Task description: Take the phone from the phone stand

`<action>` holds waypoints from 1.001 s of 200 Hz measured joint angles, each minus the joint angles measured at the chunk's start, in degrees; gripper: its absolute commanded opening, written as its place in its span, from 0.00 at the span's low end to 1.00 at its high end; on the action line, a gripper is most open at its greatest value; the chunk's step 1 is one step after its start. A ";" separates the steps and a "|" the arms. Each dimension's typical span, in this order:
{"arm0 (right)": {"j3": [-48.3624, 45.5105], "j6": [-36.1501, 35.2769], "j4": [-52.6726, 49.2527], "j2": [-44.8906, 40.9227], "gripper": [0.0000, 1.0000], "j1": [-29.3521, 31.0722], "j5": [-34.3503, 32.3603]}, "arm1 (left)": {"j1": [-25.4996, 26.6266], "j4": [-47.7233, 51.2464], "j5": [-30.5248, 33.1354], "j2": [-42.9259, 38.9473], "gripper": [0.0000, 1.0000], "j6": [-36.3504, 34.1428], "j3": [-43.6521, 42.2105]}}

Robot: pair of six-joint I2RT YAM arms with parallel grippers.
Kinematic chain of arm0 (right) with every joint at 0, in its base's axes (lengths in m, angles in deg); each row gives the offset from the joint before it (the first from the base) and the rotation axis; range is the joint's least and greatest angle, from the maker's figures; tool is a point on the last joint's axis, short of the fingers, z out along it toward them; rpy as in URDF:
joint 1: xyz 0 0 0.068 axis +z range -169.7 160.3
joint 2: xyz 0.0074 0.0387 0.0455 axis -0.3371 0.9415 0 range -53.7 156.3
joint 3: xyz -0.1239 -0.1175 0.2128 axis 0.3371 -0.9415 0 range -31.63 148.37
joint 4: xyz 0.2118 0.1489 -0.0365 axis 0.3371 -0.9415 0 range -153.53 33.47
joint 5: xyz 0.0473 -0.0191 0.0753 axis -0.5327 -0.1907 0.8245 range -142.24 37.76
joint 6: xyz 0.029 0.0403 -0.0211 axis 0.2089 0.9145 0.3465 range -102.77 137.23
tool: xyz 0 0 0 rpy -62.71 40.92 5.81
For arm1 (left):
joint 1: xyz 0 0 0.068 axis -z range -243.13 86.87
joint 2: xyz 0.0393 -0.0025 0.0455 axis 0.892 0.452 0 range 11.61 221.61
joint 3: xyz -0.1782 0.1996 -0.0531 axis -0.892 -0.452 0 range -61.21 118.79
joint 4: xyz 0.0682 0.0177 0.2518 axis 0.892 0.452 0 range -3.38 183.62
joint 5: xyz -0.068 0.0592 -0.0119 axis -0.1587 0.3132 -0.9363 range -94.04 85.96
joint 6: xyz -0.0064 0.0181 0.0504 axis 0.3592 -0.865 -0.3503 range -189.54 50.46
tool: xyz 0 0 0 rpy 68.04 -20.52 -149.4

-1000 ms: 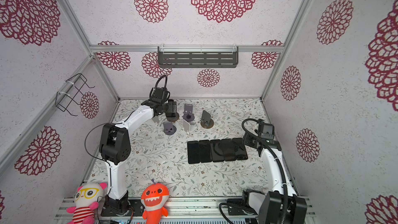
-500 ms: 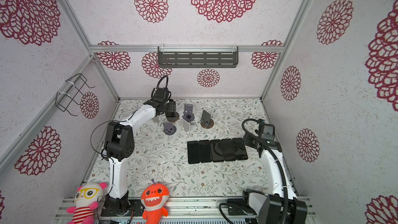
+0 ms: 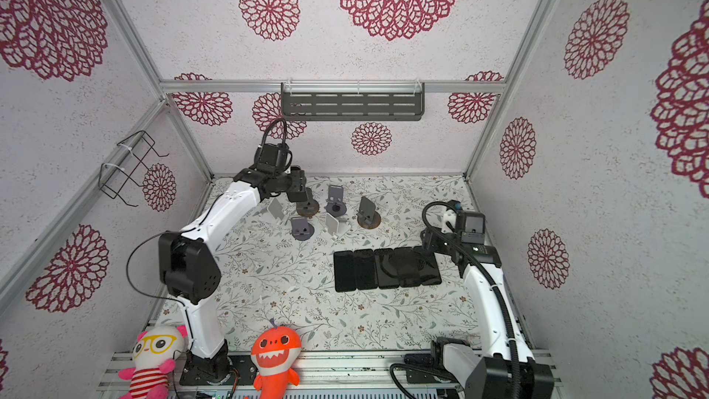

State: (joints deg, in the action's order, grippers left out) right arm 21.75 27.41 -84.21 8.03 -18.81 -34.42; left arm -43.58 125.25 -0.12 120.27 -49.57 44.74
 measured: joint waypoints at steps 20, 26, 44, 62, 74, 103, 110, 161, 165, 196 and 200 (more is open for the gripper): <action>4.39 0.02 3.21 2.34 0.61 9.27 4.42 | 0.00 4.09 -7.87 -5.77 0.51 0.50 0.68; 5.84 0.02 4.52 3.50 0.61 11.85 6.12 | 0.00 4.85 -10.71 -7.08 0.50 0.72 0.46; 9.70 0.04 8.04 7.58 0.63 18.62 9.88 | 0.00 6.08 -18.49 -10.38 0.45 1.53 -2.32; 12.72 0.44 10.86 11.78 0.64 23.93 11.76 | 0.15 6.16 -24.83 -12.46 0.42 2.84 -7.93; 14.08 0.72 13.00 14.38 0.64 26.88 12.37 | 0.17 6.16 -27.54 -12.81 0.40 3.78 -11.76; 15.47 2.19 17.11 19.23 0.64 31.78 12.44 | 0.63 6.10 -31.17 -12.79 0.40 5.49 -18.18; 15.85 2.49 17.64 20.33 0.64 32.54 12.41 | 0.76 5.84 -31.80 -12.79 0.40 5.73 -18.88; 17.20 3.48 20.59 26.53 0.60 35.08 12.41 | 1.97 3.08 -34.05 -13.35 0.38 7.13 -19.58; 17.20 3.54 20.72 26.88 0.59 35.19 12.41 | 1.97 2.91 -34.21 -13.42 0.38 7.17 -19.58; 17.20 4.15 21.90 28.65 0.38 35.32 12.15 | 2.05 1.81 -35.28 -13.70 0.39 7.72 -19.69; 17.20 4.57 21.92 28.79 0.33 35.32 12.13 | 2.05 1.55 -35.47 -13.75 0.39 7.78 -19.80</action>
State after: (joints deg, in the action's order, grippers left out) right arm 38.95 31.98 -62.29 36.82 16.51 -22.28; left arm -41.53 126.80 -35.59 106.52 -41.79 24.94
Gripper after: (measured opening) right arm 0.436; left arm 0.749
